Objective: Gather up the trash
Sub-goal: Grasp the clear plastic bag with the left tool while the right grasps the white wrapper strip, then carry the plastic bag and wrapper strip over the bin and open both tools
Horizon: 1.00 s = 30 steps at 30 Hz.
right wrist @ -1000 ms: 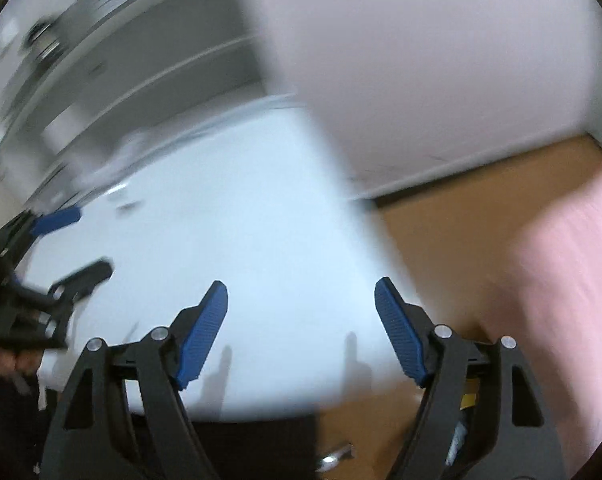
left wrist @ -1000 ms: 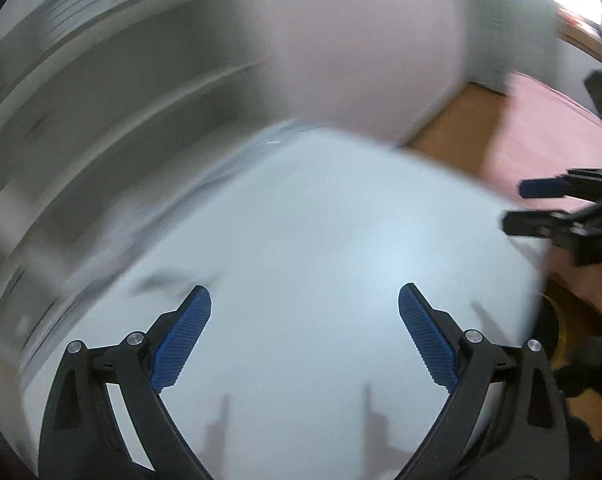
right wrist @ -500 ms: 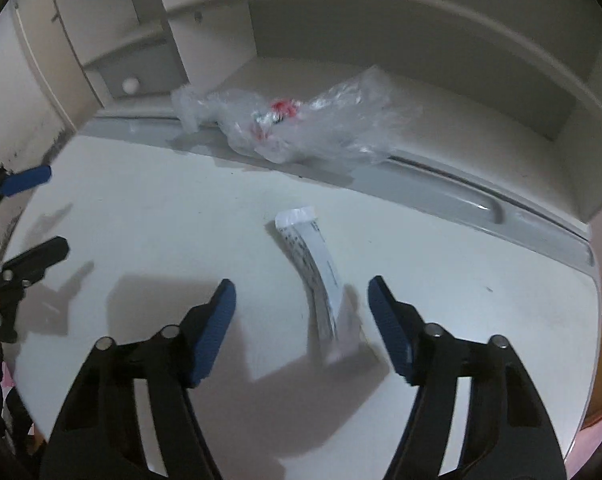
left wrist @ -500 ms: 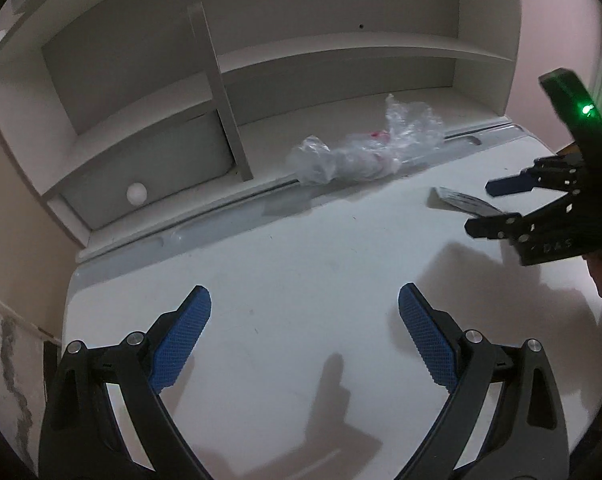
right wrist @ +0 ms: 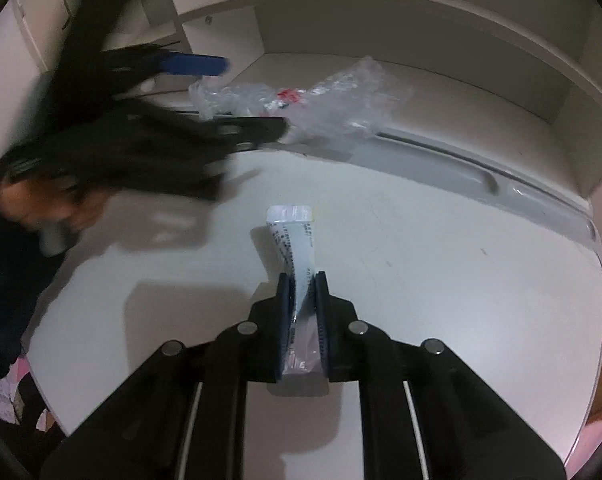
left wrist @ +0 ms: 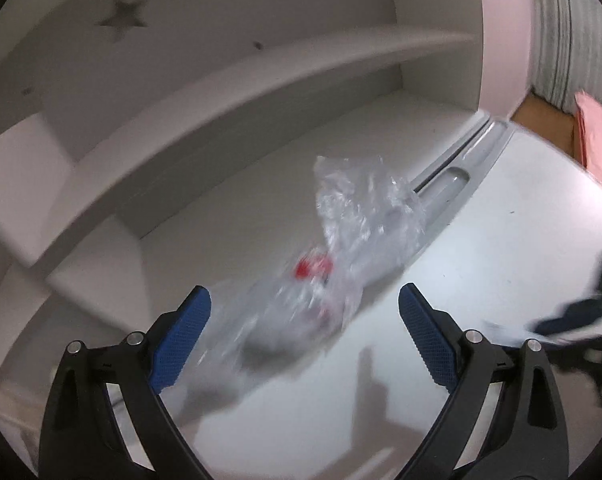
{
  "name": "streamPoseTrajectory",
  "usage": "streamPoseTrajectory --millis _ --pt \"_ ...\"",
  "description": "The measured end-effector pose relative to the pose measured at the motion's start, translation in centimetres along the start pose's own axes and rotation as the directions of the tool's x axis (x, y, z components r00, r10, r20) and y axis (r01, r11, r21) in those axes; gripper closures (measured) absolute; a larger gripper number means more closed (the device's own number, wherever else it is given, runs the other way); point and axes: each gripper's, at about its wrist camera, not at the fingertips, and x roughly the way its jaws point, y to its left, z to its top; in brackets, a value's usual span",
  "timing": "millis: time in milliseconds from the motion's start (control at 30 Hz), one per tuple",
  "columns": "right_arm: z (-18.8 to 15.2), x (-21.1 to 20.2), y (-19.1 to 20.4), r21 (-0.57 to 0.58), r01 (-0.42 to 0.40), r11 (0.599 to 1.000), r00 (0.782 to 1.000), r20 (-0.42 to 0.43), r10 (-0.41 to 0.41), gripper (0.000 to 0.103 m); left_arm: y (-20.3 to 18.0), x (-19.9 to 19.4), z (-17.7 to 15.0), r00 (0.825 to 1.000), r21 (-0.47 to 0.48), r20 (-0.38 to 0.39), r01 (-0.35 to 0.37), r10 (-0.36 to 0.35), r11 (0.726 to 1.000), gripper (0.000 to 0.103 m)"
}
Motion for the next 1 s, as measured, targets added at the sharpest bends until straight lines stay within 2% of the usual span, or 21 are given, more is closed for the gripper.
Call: streamPoseTrajectory --millis 133,167,200,233,267,333,433,533,567,633,767,800,900,933,967,1000 --pt "-2.0 -1.4 -1.3 0.046 0.008 0.999 1.000 0.004 -0.008 0.090 -0.3 3.2 0.7 0.998 0.003 -0.050 -0.032 0.032 0.999 0.011" --pt "-2.4 -1.7 -1.6 0.057 0.008 0.998 1.000 0.005 -0.008 0.090 -0.3 3.4 0.7 0.998 -0.005 -0.052 -0.030 0.030 1.000 0.016" --pt "-2.9 -2.0 -1.9 0.069 0.012 0.998 1.000 0.006 -0.012 0.090 -0.4 3.5 0.6 0.998 -0.009 -0.051 -0.031 0.031 0.999 0.024" --pt "-3.4 -2.3 -2.0 0.081 0.017 0.997 1.000 0.010 -0.018 0.090 -0.6 3.5 0.6 0.998 -0.004 -0.055 -0.033 0.033 0.999 0.048" --pt "-4.0 -2.7 -2.4 0.093 0.019 0.996 1.000 0.015 -0.020 0.090 -0.8 3.4 0.6 0.997 -0.005 -0.065 -0.035 0.034 0.999 0.059" --pt "-5.5 -4.1 -3.4 0.129 0.029 0.991 0.999 0.031 -0.033 0.090 -1.2 2.5 0.6 0.998 -0.031 -0.056 -0.039 0.037 0.999 0.066" --pt "-7.7 -6.0 -4.4 0.190 0.042 0.981 0.997 0.062 -0.055 0.090 -2.2 -0.6 0.3 0.999 -0.057 -0.038 -0.027 0.025 0.998 0.068" --pt "-10.5 -8.3 -6.4 0.264 0.066 0.962 0.991 0.094 -0.094 0.090 -5.6 -4.7 0.4 1.000 -0.021 -0.001 -0.001 0.001 1.000 0.068" --pt "-11.7 -9.1 -7.1 0.300 0.076 0.951 0.988 0.104 -0.111 0.090 -6.8 -5.7 0.4 1.000 -0.011 0.011 0.014 -0.014 1.000 0.068" --pt "-14.4 -11.0 -8.7 0.364 0.095 0.927 0.982 0.120 -0.148 0.090 -10.4 -8.3 0.6 0.995 -0.003 0.029 0.094 -0.094 0.996 0.068" --pt "-21.2 -15.7 -11.8 0.498 0.153 0.854 0.956 0.144 -0.255 0.090 -19.4 -11.6 0.5 0.975 0.072 0.059 0.210 -0.215 0.975 0.068" --pt "-23.5 -17.0 -12.6 0.539 0.173 0.824 0.945 0.143 -0.293 0.090 -21.2 -12.1 0.5 0.968 0.086 0.061 0.237 -0.243 0.968 0.068" --pt "-28.8 -19.7 -14.1 0.629 0.214 0.747 0.919 0.129 -0.372 0.090 -29.3 -13.6 0.8 0.934 0.169 0.052 0.340 -0.353 0.925 0.068" --pt "-31.8 -20.8 -15.0 0.673 0.236 0.701 0.906 0.109 -0.410 0.090 -31.5 -14.1 0.8 0.926 0.201 0.050 0.357 -0.373 0.912 0.068" --pt "-33.5 -21.4 -15.6 0.697 0.247 0.673 0.899 0.095 -0.428 0.090 -34.4 -14.6 0.8 0.915 0.244 0.044 0.379 -0.401 0.893 0.068" --pt "-36.2 -22.2 -16.3 0.732 0.262 0.629 0.889 0.071 -0.453 0.090 -36.9 -15.1 0.8 0.901 0.281 0.032 0.407 -0.433 0.869 0.068"
